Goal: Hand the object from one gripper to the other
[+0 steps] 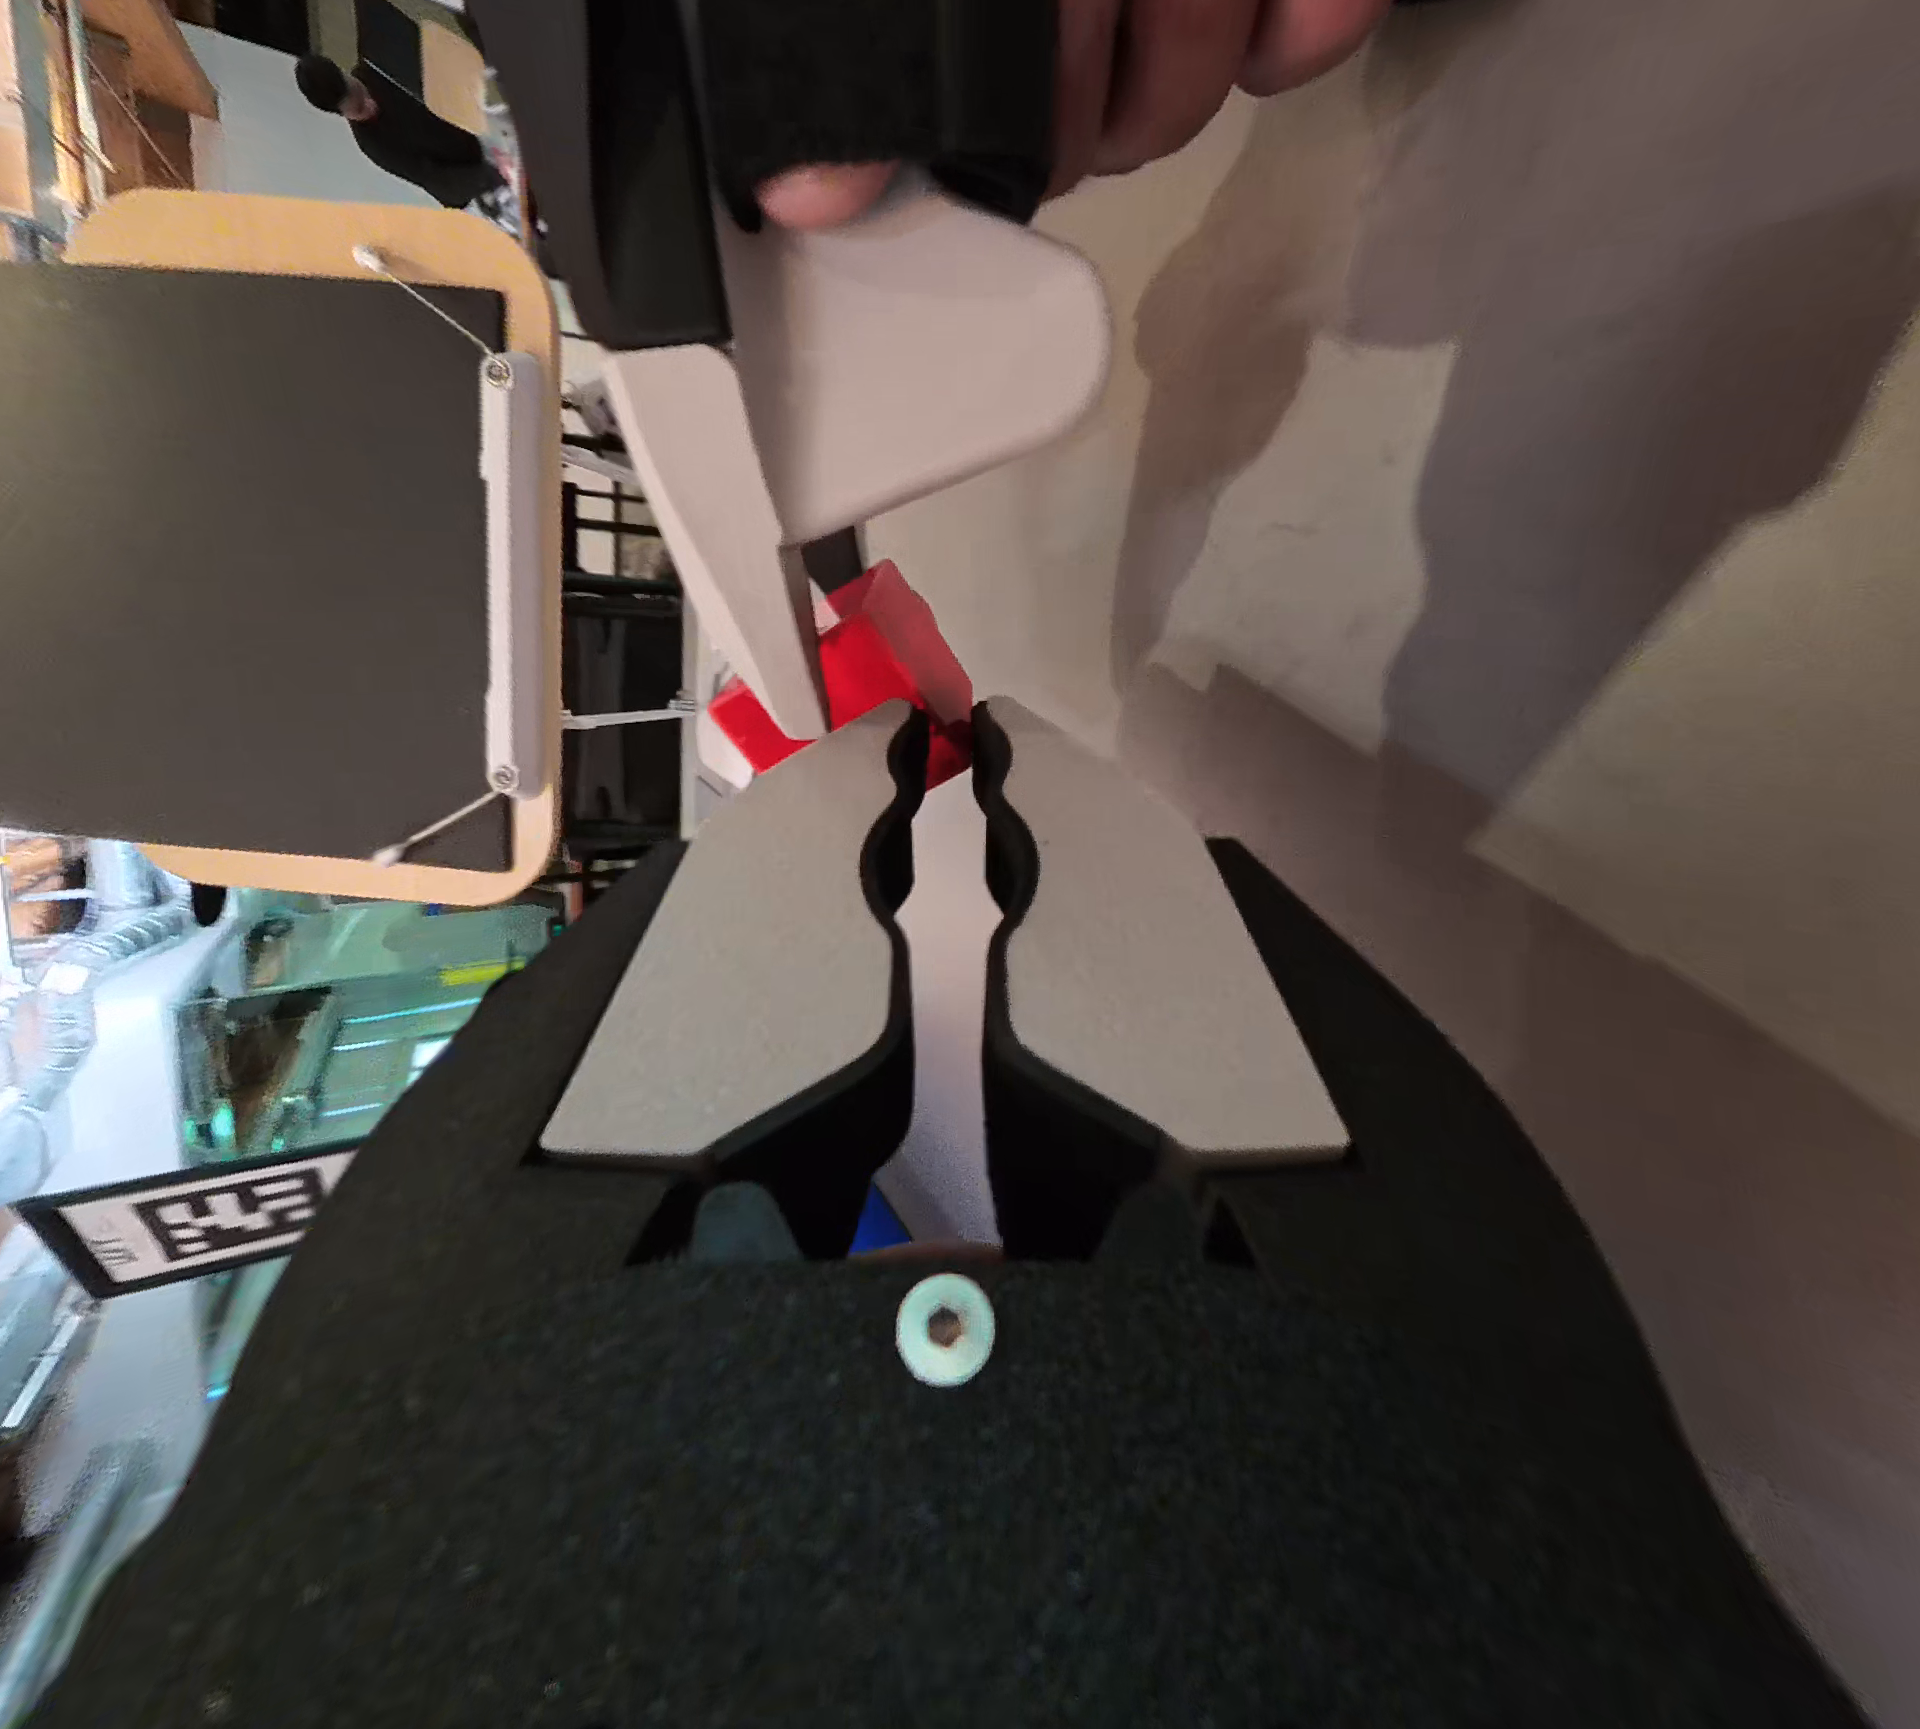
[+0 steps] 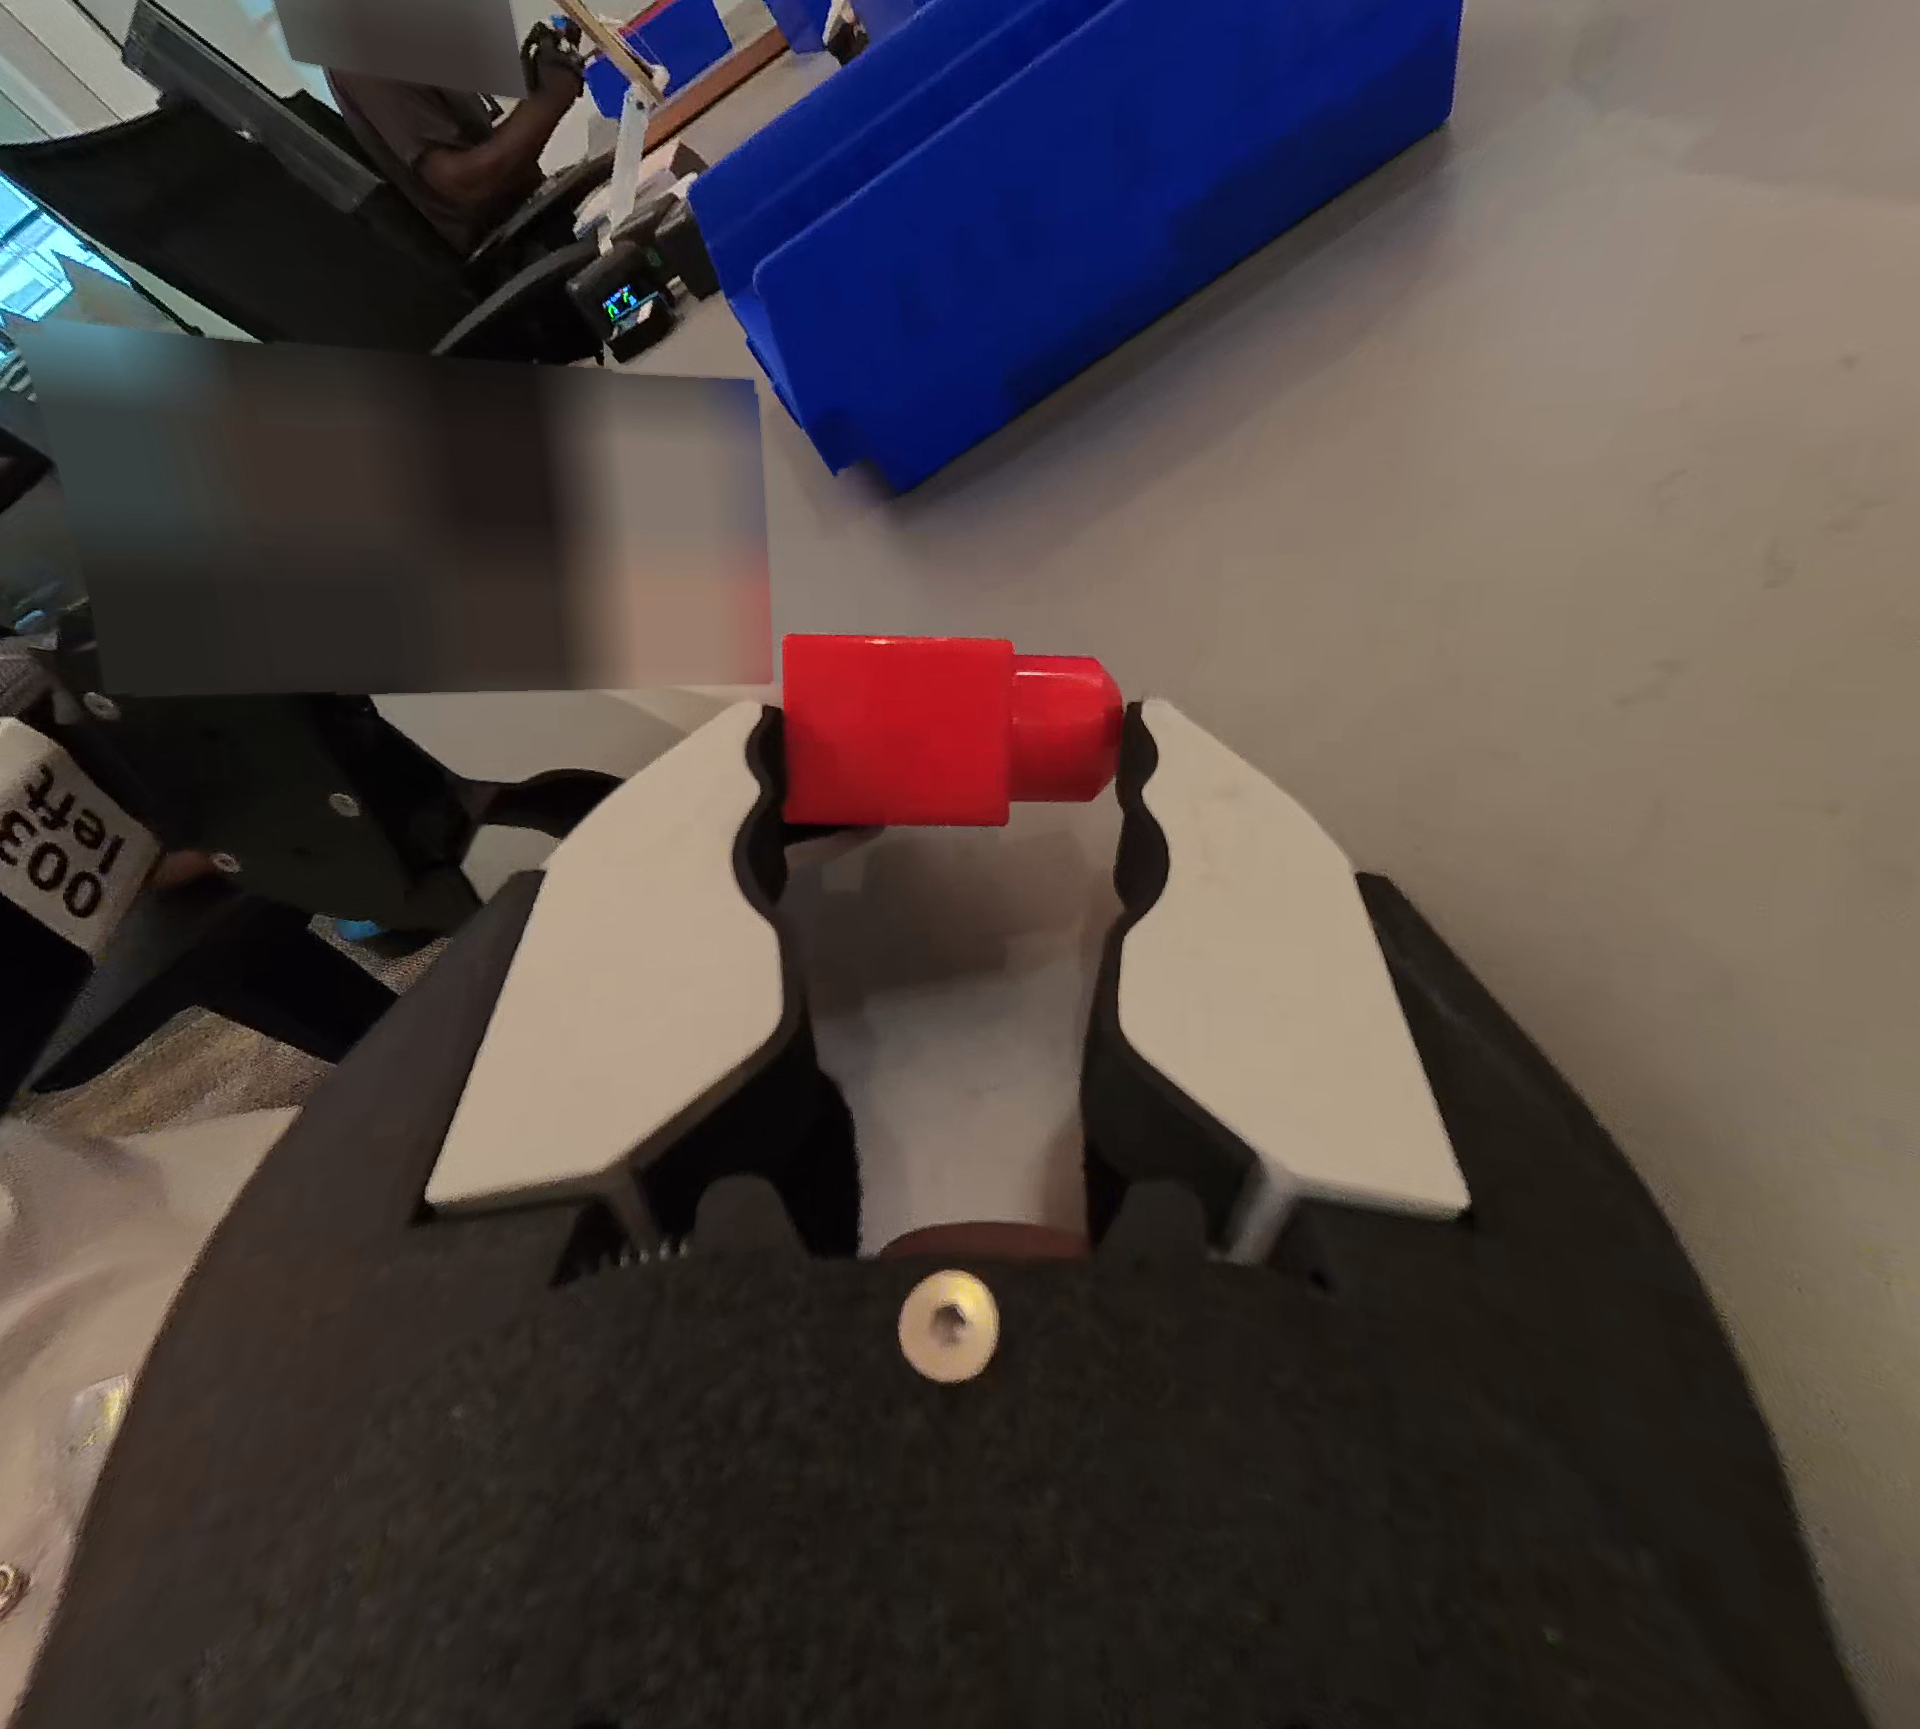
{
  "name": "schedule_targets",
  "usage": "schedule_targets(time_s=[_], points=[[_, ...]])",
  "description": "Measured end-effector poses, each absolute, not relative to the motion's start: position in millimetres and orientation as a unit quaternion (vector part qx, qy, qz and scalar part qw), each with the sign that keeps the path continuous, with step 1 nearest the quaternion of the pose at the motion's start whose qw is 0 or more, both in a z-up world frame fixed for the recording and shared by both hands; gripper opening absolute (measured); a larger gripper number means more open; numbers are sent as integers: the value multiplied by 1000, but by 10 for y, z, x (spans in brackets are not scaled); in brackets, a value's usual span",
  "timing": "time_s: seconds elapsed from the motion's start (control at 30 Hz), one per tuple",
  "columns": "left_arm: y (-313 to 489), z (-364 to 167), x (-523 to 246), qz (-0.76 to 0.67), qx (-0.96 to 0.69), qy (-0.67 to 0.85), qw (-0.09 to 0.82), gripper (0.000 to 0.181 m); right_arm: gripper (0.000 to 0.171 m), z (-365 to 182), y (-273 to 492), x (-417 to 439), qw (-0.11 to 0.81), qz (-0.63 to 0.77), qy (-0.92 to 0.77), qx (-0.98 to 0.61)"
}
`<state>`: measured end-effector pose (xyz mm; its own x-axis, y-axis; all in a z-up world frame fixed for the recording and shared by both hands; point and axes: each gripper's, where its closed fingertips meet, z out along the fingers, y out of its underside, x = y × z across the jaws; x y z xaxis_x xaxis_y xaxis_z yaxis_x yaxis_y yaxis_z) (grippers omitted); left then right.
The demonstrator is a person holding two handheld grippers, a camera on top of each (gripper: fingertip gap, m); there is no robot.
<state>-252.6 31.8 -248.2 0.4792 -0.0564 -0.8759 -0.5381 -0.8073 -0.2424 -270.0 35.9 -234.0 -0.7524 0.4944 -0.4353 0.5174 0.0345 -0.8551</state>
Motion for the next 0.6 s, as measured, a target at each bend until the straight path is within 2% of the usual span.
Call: schedule_targets(time_s=[0.1, 0.17, 0.33, 0.47, 0.5, 0.6], points=[[336, -2429, -2515, 470, -822, 164, 277, 9, 61, -2303, 411, -2734, -6, -600, 717, 355], [324, -2384, -2515, 462, -823, 147, 297, 26, 61, -2278, 527, -2808, -38, -596, 716, 362], [240, -2287, -2599, 420, -830, 74, 358, 20, 61, -2145, 742, -2896, -118, -598, 715, 341], [265, -2159, -2592, 324, -833, 3, 448, 21, 61, -2077, 613, -2762, -108, -619, 723, 286], [273, -2128, -2563, 294, -831, -8, 472, 22, 61, -2057, 595, -2732, -134, -616, 732, 258], [271, -2061, -2508, 188, -826, -50, 529, 27, 61, -2047, 612, -2711, -285, -545, 772, 162]])
